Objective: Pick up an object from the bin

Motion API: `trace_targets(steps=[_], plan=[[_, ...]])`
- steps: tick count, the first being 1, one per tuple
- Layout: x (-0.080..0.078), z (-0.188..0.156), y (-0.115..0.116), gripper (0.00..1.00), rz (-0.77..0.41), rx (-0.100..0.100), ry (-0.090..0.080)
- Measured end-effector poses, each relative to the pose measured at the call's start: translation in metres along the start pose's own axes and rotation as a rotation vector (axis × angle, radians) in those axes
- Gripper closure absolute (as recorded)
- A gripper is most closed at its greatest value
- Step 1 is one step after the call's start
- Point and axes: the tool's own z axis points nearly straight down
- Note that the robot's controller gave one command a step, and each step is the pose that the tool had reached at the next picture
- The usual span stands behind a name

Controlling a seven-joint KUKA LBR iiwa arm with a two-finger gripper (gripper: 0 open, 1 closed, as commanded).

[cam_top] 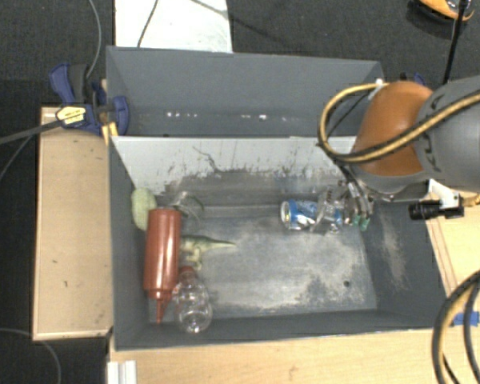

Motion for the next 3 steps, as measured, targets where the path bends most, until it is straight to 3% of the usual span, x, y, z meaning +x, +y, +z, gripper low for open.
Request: trace_targets(steps=[3], plan=[[-0.002, -0.042, 0.001, 1.00, -0.004, -0.003, -0.008]])
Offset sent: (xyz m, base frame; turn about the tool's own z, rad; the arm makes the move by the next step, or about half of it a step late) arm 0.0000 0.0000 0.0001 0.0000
